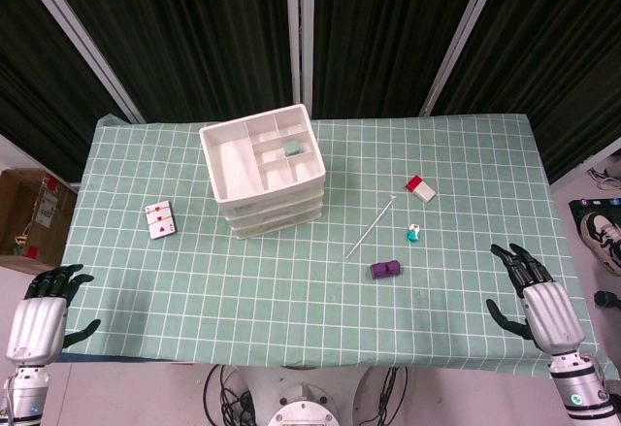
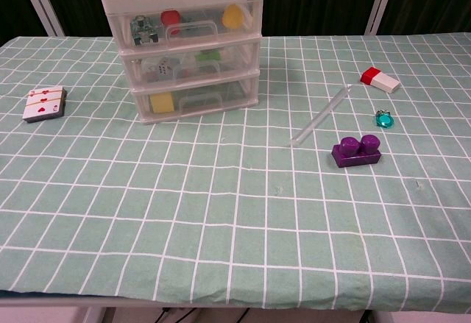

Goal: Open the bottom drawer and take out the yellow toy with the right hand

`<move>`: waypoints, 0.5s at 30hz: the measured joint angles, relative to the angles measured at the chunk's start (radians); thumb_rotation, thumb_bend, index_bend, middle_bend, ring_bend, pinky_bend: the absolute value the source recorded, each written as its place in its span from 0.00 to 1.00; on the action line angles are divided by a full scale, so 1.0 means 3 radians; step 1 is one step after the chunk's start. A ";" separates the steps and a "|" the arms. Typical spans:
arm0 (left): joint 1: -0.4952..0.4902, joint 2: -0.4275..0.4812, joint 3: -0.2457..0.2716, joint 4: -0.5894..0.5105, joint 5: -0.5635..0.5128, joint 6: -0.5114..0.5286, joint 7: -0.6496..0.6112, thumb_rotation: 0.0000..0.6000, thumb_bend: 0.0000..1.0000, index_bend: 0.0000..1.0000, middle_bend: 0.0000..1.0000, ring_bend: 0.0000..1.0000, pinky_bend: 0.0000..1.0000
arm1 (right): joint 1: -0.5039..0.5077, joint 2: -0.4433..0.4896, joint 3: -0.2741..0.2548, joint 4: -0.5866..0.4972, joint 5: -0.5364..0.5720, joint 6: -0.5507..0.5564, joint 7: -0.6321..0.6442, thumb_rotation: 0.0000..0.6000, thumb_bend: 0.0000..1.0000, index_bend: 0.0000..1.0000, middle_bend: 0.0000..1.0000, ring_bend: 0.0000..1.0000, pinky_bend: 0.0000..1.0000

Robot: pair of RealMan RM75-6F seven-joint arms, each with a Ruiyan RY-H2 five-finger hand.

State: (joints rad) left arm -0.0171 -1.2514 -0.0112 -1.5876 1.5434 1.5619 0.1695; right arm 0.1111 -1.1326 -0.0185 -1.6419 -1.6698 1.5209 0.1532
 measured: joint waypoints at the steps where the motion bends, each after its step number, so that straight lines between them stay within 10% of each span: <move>1: -0.0004 0.0000 -0.0001 0.0001 -0.0008 -0.0012 -0.0004 1.00 0.05 0.32 0.19 0.17 0.19 | 0.0003 0.0000 0.0002 -0.0012 0.0006 -0.0011 0.0000 1.00 0.29 0.04 0.14 0.05 0.18; 9: -0.0021 -0.0002 -0.0014 0.0030 -0.0004 -0.0019 -0.0044 1.00 0.05 0.32 0.19 0.17 0.19 | 0.0083 0.0024 -0.0027 -0.0174 -0.0016 -0.0198 0.0043 1.00 0.29 0.04 0.17 0.06 0.18; 15: -0.0003 -0.0011 -0.0012 0.0066 0.0015 0.0026 -0.0123 1.00 0.05 0.32 0.19 0.17 0.19 | 0.0381 -0.0010 -0.0002 -0.0477 -0.0043 -0.0626 0.0440 1.00 0.34 0.04 0.38 0.31 0.39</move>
State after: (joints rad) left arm -0.0182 -1.2546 -0.0148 -1.5676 1.5480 1.5696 0.1326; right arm 0.2256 -1.1354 -0.0190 -1.7851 -1.6827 1.3332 0.2854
